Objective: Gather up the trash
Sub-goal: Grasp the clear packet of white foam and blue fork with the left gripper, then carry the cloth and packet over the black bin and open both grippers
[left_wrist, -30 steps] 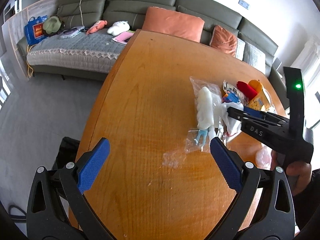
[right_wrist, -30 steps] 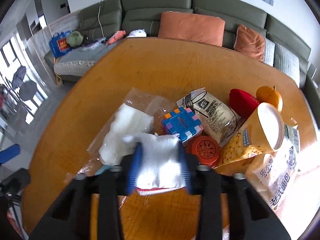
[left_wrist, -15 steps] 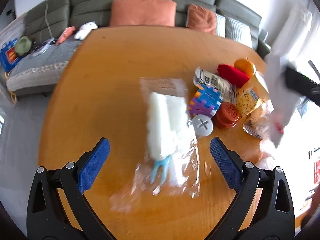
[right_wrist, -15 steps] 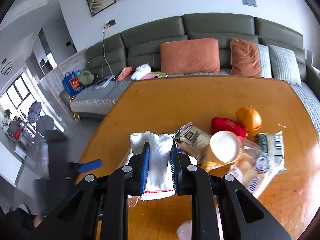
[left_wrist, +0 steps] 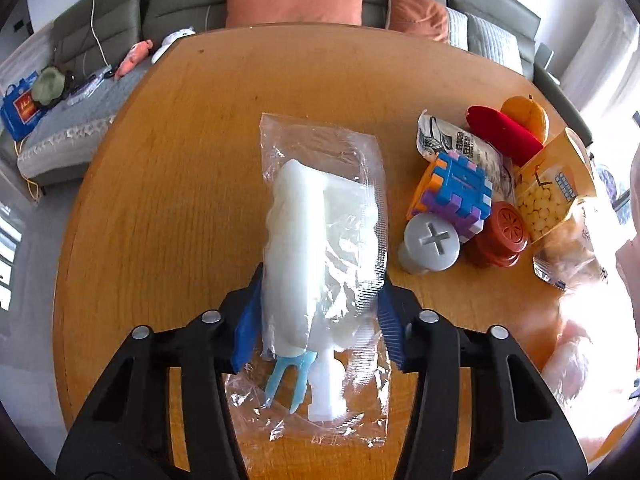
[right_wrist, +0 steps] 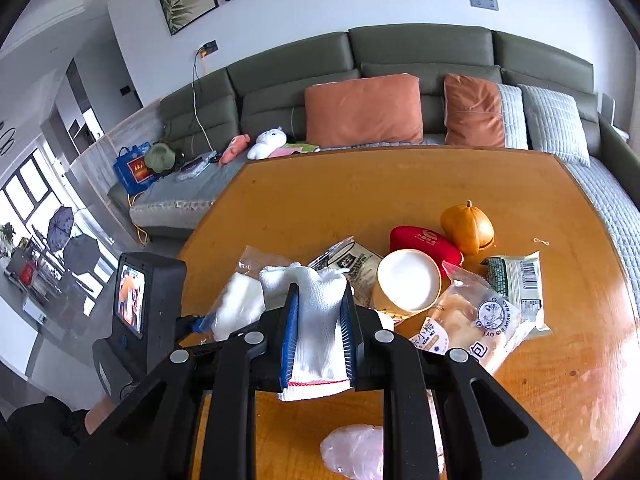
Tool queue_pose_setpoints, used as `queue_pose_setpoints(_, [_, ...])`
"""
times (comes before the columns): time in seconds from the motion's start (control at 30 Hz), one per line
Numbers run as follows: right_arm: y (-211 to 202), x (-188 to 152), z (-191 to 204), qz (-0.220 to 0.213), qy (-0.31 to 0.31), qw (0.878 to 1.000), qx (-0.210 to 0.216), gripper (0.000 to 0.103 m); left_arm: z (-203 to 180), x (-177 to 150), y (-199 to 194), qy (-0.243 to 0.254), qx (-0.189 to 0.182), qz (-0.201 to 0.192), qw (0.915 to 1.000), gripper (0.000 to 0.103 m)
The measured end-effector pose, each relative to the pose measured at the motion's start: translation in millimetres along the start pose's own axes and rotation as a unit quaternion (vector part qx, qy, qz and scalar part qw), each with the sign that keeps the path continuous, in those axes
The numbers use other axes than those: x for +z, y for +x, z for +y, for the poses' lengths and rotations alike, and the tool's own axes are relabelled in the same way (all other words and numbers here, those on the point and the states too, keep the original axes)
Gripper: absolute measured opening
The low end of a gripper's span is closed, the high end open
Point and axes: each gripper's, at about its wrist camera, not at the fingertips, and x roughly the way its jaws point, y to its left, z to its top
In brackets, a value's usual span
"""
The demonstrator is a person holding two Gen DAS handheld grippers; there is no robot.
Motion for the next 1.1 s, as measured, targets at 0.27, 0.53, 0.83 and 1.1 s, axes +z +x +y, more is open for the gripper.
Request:
queue_pose_setpoints(0.27, [-1,-6,14,0.009,-0.015,1.0,0.004,0.021,10,-8,-22,-0.015,-0.01,-0.021,0.9996,0.043])
queue_pose_setpoints(0.53, [-2,-8,40,0.008,-0.029,0.999,0.022,0.021,25,-24,-62,-0.03,-0.003,-0.048,0.9984,0.043])
queue_pose_setpoints(0.83, [6,-16,108,0.021,-0.075,0.994,0.073,0.021,73,-66,-108,-0.09,0.028,-0.079,0.9924,0.047])
queue_pose_setpoints(1.1, [22,-31,194,0.049,-0.141,0.98,0.133,0.021,133,-111,-139,-0.16,0.067,-0.093,0.9804,0.047])
